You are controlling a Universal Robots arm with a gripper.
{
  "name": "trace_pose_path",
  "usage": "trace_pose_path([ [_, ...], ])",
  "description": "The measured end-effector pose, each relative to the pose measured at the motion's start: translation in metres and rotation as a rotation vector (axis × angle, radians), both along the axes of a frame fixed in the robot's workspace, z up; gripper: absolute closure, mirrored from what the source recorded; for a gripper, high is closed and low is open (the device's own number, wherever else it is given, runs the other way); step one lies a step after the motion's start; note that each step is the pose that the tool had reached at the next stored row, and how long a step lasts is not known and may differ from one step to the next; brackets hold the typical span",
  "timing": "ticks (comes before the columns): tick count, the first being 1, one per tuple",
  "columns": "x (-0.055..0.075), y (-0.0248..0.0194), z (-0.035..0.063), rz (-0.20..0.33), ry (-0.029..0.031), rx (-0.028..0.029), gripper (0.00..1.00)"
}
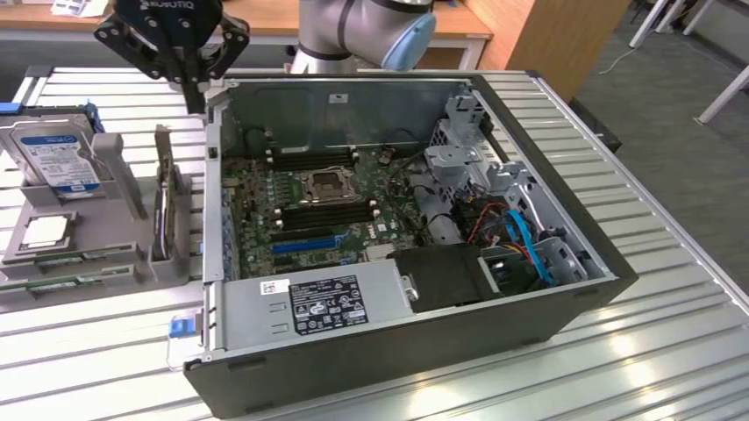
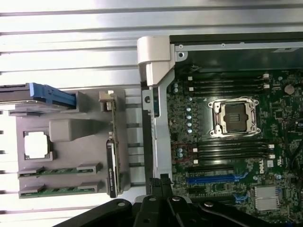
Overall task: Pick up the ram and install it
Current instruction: 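Reach for the ram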
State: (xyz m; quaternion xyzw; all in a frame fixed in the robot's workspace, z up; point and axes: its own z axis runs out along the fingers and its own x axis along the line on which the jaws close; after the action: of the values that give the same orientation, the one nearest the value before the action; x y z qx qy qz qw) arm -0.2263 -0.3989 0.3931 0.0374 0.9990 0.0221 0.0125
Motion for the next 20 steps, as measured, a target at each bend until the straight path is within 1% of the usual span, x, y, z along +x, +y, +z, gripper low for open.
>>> trace_pose_path([
  [20,-0.048,0.0,-0.0001,0.0,-0.0001,0.0,0.9],
])
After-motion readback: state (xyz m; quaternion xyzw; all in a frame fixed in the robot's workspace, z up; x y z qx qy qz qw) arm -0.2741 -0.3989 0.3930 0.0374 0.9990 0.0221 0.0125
